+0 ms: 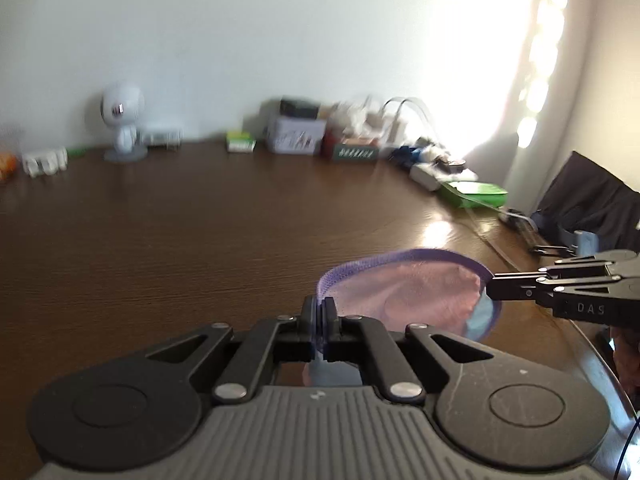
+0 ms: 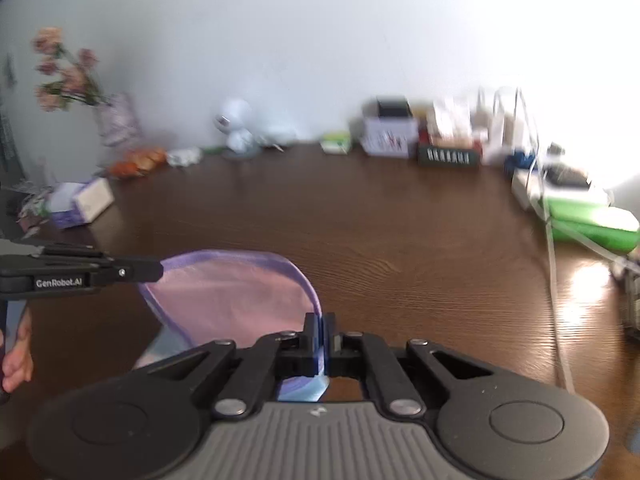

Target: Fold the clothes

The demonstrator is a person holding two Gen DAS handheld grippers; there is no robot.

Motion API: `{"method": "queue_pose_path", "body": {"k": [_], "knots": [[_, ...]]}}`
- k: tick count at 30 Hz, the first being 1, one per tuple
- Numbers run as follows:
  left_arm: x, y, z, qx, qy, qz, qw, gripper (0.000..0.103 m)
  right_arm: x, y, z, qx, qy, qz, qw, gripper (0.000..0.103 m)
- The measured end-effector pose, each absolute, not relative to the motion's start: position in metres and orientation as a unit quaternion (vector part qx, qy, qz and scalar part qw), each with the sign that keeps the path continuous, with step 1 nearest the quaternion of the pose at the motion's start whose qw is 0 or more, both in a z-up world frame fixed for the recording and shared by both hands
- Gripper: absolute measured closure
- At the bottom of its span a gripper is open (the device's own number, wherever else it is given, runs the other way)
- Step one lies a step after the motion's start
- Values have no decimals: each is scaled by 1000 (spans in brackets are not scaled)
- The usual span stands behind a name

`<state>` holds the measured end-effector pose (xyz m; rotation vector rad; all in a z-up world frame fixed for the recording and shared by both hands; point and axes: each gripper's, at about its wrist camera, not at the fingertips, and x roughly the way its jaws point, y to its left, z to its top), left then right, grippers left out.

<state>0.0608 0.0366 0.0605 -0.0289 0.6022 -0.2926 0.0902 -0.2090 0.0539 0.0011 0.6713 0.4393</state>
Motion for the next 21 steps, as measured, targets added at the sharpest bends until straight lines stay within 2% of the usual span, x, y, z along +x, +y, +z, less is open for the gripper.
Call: {"method": "queue_pose_path", "body": {"k": [4, 6, 9, 11, 12, 13, 14, 15, 16, 21], "knots": [[0, 29, 50, 2, 294, -136, 946, 101, 27, -222, 52, 10, 317, 230, 920, 102], [-18, 23, 35, 17, 312, -129, 941, 100, 5, -229, 38, 22, 338, 232, 912, 101], [-28, 23, 21, 18, 349, -105, 931, 99, -22, -239, 29, 20, 365, 251, 896, 94], [-30, 28, 30, -13, 341, -96, 935, 98, -29, -250, 41, 37, 349, 257, 901, 91], [-30, 29, 39, -33, 326, -100, 940, 96, -29, -255, 48, 48, 337, 257, 905, 86], [-31, 27, 47, -44, 308, -106, 945, 84, -29, -259, 55, 58, 325, 257, 908, 82], [-27, 19, 53, -44, 296, -117, 947, 66, -22, -256, 59, 62, 314, 256, 912, 80], [-20, 9, 56, -41, 287, -128, 948, 60, -12, -251, 60, 59, 308, 256, 914, 80], [-13, 1, 56, -35, 290, -139, 946, 57, -1, -244, 60, 58, 305, 255, 916, 80], [14, -17, 32, -35, 351, -154, 923, 58, 59, -215, 35, 74, 351, 251, 899, 80]]}}
